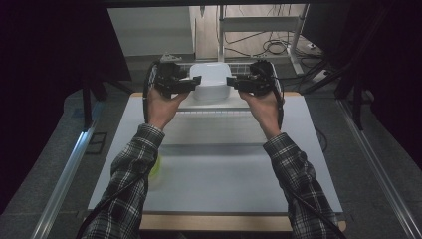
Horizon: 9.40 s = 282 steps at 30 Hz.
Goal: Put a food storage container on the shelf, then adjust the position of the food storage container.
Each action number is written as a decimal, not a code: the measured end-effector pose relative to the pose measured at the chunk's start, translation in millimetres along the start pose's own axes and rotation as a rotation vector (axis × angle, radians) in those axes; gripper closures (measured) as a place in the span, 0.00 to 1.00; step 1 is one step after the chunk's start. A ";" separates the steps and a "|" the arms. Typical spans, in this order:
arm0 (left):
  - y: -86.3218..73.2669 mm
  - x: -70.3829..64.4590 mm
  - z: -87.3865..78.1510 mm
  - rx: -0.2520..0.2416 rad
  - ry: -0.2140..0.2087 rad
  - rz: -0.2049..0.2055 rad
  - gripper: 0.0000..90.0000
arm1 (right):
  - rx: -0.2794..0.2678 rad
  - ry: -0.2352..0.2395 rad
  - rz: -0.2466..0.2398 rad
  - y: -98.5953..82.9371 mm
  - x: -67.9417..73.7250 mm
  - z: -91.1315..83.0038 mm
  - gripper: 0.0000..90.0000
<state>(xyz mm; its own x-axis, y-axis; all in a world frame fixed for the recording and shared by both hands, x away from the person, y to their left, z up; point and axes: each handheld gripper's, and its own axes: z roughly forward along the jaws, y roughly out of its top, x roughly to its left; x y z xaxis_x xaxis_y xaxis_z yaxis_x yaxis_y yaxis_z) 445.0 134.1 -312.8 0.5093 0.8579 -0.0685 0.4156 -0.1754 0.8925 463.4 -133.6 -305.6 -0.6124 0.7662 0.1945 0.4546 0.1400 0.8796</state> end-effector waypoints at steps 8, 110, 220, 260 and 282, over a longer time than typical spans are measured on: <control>-5.3 3.0 -13.4 -0.039 -0.032 -0.011 0.46 | -0.017 0.016 0.010 -3.3 -5.3 -4.7 0.61; -275.4 -60.4 -98.0 0.094 -0.140 0.162 0.06 | 0.193 0.079 -0.244 -245.3 23.8 -84.6 0.00; -274.5 0.2 -57.5 0.263 -0.116 -0.176 1.00 | 0.344 0.071 -0.272 -263.0 26.0 -59.4 0.03; -265.8 -91.8 -15.8 0.301 -0.252 0.118 0.97 | 0.318 0.075 -0.242 -260.5 17.8 -60.7 0.00; -262.9 -85.4 -61.6 0.216 -0.205 0.124 0.31 | 0.268 0.122 -0.197 -257.6 13.0 -64.8 0.01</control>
<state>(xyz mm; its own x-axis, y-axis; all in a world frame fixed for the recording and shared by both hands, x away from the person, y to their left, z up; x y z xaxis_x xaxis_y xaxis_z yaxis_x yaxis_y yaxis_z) 245.8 136.7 -514.2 0.6977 0.7126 -0.0732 0.4805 -0.3898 0.7856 296.4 -200.3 -501.6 -0.7708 0.6296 0.0970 0.4634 0.4496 0.7636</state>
